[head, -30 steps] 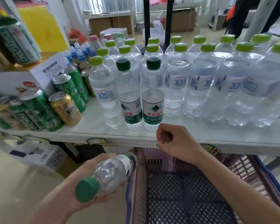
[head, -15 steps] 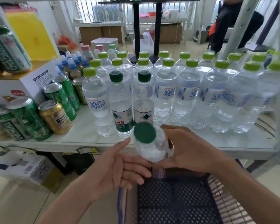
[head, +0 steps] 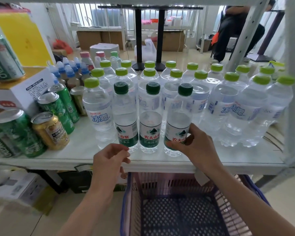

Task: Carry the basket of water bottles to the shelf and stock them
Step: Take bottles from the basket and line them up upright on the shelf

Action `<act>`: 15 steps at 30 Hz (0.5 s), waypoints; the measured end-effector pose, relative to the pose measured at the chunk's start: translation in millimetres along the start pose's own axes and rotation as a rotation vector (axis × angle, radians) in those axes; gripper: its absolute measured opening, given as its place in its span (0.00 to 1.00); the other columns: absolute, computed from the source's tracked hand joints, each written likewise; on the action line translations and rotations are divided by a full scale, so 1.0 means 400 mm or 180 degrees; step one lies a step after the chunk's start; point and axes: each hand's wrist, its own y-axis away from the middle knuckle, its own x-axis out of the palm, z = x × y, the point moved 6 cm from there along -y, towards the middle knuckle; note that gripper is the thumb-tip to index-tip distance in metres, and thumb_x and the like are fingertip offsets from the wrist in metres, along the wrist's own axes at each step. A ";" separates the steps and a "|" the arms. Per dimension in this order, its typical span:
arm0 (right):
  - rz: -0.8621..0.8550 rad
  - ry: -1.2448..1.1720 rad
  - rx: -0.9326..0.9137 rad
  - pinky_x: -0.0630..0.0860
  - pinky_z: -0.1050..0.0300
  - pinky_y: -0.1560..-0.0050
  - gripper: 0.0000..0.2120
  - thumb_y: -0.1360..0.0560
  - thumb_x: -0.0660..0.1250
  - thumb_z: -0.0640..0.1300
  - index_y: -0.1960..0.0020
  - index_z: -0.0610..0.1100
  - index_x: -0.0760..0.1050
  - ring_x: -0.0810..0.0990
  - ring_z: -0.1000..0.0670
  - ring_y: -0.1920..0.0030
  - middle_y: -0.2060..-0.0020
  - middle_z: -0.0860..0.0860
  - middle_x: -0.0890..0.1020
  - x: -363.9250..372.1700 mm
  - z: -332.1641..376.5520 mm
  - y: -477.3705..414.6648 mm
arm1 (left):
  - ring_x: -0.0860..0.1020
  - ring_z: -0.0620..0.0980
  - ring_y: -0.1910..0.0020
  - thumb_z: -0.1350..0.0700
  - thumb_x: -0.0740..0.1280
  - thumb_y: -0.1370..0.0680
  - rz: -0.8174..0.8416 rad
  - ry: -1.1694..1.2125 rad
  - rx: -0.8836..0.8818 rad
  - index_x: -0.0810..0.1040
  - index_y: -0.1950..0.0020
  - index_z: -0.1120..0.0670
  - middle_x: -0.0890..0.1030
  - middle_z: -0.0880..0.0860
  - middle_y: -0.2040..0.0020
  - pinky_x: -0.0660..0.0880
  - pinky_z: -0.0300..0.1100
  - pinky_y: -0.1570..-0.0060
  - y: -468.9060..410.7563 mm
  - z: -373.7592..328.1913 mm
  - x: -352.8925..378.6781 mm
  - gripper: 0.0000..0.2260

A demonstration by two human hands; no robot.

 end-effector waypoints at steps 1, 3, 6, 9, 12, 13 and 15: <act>-0.0026 -0.0004 -0.0009 0.72 0.71 0.67 0.26 0.36 0.81 0.59 0.42 0.54 0.77 0.80 0.63 0.62 0.59 0.60 0.84 0.006 -0.004 -0.002 | 0.78 0.50 0.66 0.68 0.70 0.22 -0.0087 -0.0063 0.0088 0.83 0.55 0.60 0.82 0.53 0.66 0.72 0.40 0.73 -0.003 -0.006 -0.005 0.05; -0.0120 -0.0030 -0.0024 0.72 0.73 0.64 0.26 0.35 0.80 0.59 0.42 0.54 0.77 0.79 0.62 0.62 0.61 0.59 0.84 0.015 -0.016 -0.001 | 0.79 0.51 0.65 0.67 0.70 0.22 -0.0251 -0.0215 0.0280 0.83 0.56 0.59 0.82 0.53 0.65 0.71 0.43 0.70 -0.017 -0.020 -0.022 0.05; -0.0251 -0.0105 -0.0050 0.74 0.74 0.61 0.26 0.34 0.80 0.57 0.38 0.55 0.78 0.80 0.59 0.60 0.57 0.58 0.82 0.033 -0.042 0.008 | 0.80 0.50 0.63 0.65 0.72 0.22 -0.0367 -0.0410 0.0280 0.84 0.55 0.58 0.84 0.54 0.61 0.71 0.44 0.66 -0.046 -0.027 -0.051 0.04; -0.0178 0.0035 -0.0149 0.79 0.69 0.56 0.28 0.34 0.80 0.56 0.36 0.51 0.78 0.82 0.59 0.59 0.50 0.60 0.78 0.060 -0.065 0.010 | 0.81 0.51 0.60 0.62 0.73 0.22 -0.0330 -0.0425 0.0115 0.83 0.53 0.58 0.84 0.55 0.58 0.72 0.44 0.64 -0.064 -0.017 -0.064 0.01; -0.0211 -0.0079 -0.0070 0.83 0.59 0.55 0.27 0.36 0.81 0.57 0.42 0.53 0.76 0.84 0.58 0.61 0.50 0.58 0.82 0.058 -0.071 0.008 | 0.82 0.52 0.59 0.61 0.74 0.22 -0.0225 -0.0554 0.0101 0.81 0.53 0.58 0.84 0.56 0.58 0.73 0.45 0.63 -0.060 -0.014 -0.055 0.03; -0.0247 -0.0088 -0.0087 0.84 0.58 0.56 0.27 0.37 0.82 0.56 0.43 0.52 0.76 0.84 0.58 0.61 0.50 0.58 0.82 0.054 -0.068 0.005 | 0.81 0.52 0.62 0.61 0.74 0.22 -0.0190 -0.0668 0.0140 0.81 0.54 0.58 0.83 0.56 0.59 0.72 0.44 0.64 -0.062 -0.014 -0.049 0.03; -0.0289 -0.0104 -0.0127 0.84 0.58 0.56 0.28 0.36 0.82 0.56 0.42 0.50 0.76 0.84 0.58 0.61 0.49 0.57 0.83 0.052 -0.062 0.011 | 0.78 0.48 0.68 0.59 0.74 0.22 0.0132 -0.1280 0.0150 0.80 0.58 0.57 0.81 0.54 0.64 0.71 0.42 0.66 -0.049 0.003 -0.026 0.06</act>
